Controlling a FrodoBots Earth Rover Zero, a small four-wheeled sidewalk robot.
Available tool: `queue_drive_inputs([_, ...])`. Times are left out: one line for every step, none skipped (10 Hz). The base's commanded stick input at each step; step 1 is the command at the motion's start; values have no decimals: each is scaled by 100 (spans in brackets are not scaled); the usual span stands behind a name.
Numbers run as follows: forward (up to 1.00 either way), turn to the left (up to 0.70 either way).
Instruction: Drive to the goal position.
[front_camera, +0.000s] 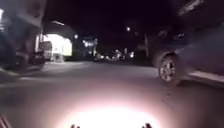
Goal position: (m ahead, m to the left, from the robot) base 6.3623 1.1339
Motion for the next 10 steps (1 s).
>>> queue_drive_inputs([85,-16])
queue_drive_inputs([85,-33])
queue_drive_inputs([85,-18])
queue_drive_inputs([85,-2])
queue_drive_inputs([85,0])
queue_drive_inputs([85,0])
queue_drive_inputs([85,0])
queue_drive_inputs([85,0])
queue_drive_inputs([85,0])
queue_drive_inputs([85,0])
